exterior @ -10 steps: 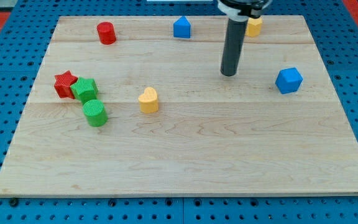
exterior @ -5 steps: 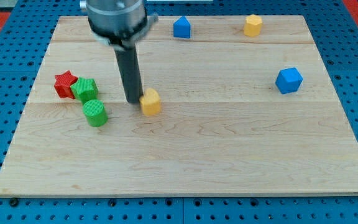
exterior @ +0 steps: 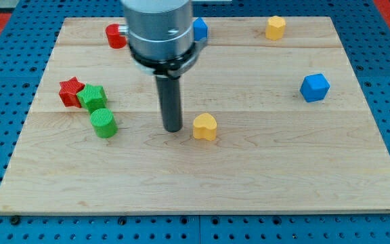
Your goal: Move the heart to the bottom right
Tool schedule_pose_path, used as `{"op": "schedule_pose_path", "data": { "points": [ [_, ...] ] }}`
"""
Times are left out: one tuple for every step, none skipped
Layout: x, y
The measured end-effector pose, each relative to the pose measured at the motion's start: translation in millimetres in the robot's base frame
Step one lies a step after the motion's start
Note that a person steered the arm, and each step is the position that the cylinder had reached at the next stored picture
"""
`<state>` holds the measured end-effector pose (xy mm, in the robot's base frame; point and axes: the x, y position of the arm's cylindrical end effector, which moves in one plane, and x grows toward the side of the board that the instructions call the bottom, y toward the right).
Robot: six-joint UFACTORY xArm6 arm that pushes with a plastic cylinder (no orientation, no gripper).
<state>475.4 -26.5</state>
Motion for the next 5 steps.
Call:
{"op": "schedule_pose_path", "data": {
  "points": [
    [16.7, 87.9],
    [22.3, 158.9],
    [-9.4, 157.4],
    [24.2, 203.9],
    [65.2, 209.1]
  ]
}}
